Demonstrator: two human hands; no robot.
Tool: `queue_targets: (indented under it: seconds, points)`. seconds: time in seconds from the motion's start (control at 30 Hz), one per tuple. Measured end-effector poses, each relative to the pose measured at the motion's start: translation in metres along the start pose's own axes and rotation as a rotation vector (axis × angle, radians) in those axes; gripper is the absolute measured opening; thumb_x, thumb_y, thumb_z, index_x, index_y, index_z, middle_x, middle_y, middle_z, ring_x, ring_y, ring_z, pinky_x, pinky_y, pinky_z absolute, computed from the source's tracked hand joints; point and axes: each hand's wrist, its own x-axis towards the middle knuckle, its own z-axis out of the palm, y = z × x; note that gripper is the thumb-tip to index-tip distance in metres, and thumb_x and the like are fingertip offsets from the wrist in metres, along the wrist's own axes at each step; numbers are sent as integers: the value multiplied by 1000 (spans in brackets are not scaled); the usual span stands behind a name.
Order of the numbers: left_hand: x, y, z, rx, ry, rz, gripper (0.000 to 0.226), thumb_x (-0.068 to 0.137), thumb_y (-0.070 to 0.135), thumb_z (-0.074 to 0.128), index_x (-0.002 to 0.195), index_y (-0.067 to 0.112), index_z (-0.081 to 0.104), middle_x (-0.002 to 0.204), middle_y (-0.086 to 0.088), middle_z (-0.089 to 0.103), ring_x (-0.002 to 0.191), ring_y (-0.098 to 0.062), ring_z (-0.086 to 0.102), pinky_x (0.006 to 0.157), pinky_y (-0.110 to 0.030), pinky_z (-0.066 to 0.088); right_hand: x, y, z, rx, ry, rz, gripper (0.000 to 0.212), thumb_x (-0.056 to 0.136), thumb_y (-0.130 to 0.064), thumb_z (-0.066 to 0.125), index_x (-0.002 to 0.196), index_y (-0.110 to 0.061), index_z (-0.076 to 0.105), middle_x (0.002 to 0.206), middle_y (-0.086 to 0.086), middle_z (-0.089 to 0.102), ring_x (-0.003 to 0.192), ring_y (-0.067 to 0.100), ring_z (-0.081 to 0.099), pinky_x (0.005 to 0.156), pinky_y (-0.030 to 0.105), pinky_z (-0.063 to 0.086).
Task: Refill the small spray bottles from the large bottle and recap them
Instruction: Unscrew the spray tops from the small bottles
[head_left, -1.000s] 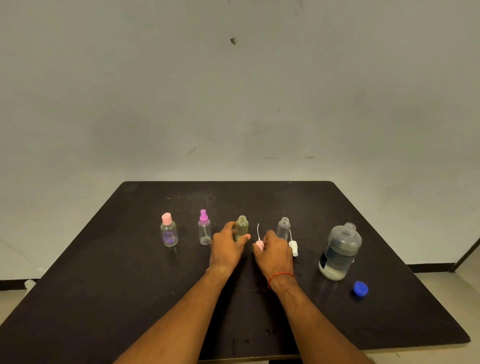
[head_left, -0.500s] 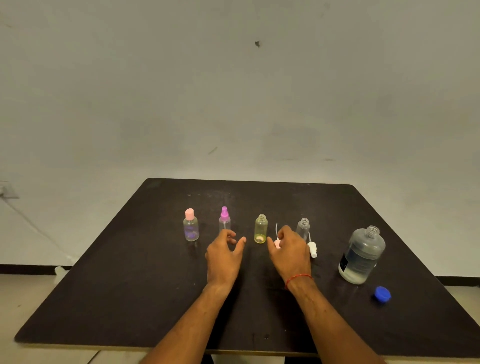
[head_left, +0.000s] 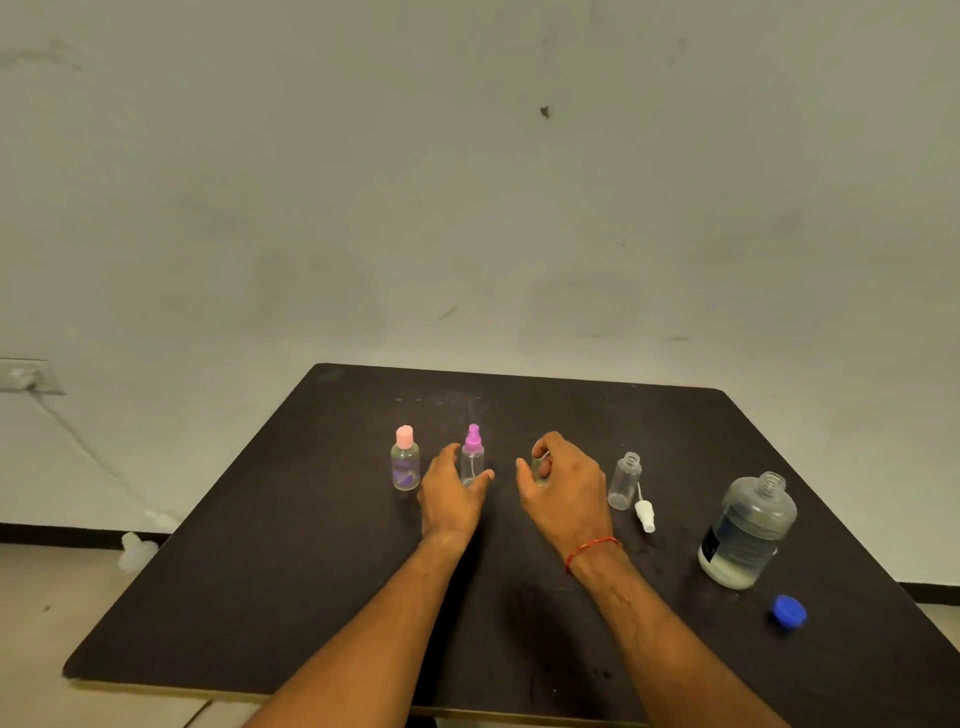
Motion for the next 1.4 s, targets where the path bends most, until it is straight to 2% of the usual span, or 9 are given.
queue_targets:
  seconds: [0.1, 0.2, 0.47, 0.67, 0.87, 1.07, 1.23, 1.3, 1.4]
  points:
    - [4, -3, -1, -30, -33, 1, 27, 90, 24, 77, 111, 28, 60, 100, 10, 63, 96, -18, 69, 84, -44, 62, 2, -7, 2, 2, -38, -15, 19, 83, -28, 73, 89, -19, 58, 67, -10, 51, 59, 4, 49, 56, 9, 37]
    - [5, -4, -4, -48, -44, 26, 21, 92, 23, 76, 103, 28, 58, 95, 11, 63, 85, -11, 67, 76, -42, 63, 6, -12, 4, 9, -90, -9, 20, 85, -31, 72, 94, -19, 59, 72, -10, 52, 61, 2, 50, 53, 7, 34]
    - [-12, -3, -12, -90, -100, 229, 25, 95, 34, 70, 118, 27, 63, 107, 10, 72, 99, -6, 69, 86, -29, 59, 34, -32, 6, 25, -277, 50, 37, 85, -47, 69, 110, -23, 56, 83, -6, 62, 75, 10, 61, 64, 17, 45]
    - [-20, -3, -21, -11, -63, 321, 40, 96, 25, 70, 135, 21, 61, 119, 8, 71, 108, -3, 66, 93, -12, 50, 50, -39, 9, -71, -424, 8, 22, 88, -32, 67, 74, -24, 53, 76, -4, 60, 71, 13, 57, 58, 21, 40]
    - [-22, -7, -26, 64, -39, 323, 39, 97, 13, 68, 135, 17, 61, 107, 1, 75, 96, -10, 70, 92, -30, 59, 51, -50, 8, -161, -558, -214, 13, 83, -14, 71, 90, -19, 62, 96, 0, 61, 88, 19, 57, 78, 31, 49]
    - [-22, -2, -29, 19, -15, 317, 28, 99, 14, 64, 128, 15, 65, 88, 11, 69, 82, -4, 68, 78, -18, 57, 45, -49, 7, -22, -581, -192, 46, 77, -19, 75, 119, -27, 57, 107, -2, 57, 96, 15, 56, 87, 27, 50]
    - [-21, 4, -32, 50, -12, 325, 36, 96, 13, 70, 131, 14, 64, 105, 0, 75, 96, -9, 70, 86, -15, 52, 48, -51, 6, -64, -461, -105, 14, 84, -27, 71, 85, -23, 57, 87, -4, 60, 80, 14, 57, 65, 20, 40]
    - [-21, 5, -33, 48, -9, 323, 37, 95, 14, 71, 131, 14, 64, 108, -1, 75, 98, -10, 69, 87, -16, 50, 49, -52, 5, -47, -514, -130, 14, 82, -15, 71, 89, -22, 61, 93, -2, 61, 86, 16, 57, 73, 24, 47]
    - [-22, 5, -34, 35, -7, 309, 34, 95, 15, 71, 128, 14, 65, 106, 0, 75, 96, -10, 70, 89, -23, 56, 49, -53, 2, 45, -574, -151, 37, 78, -8, 71, 110, -24, 63, 107, -1, 61, 97, 15, 57, 87, 28, 51]
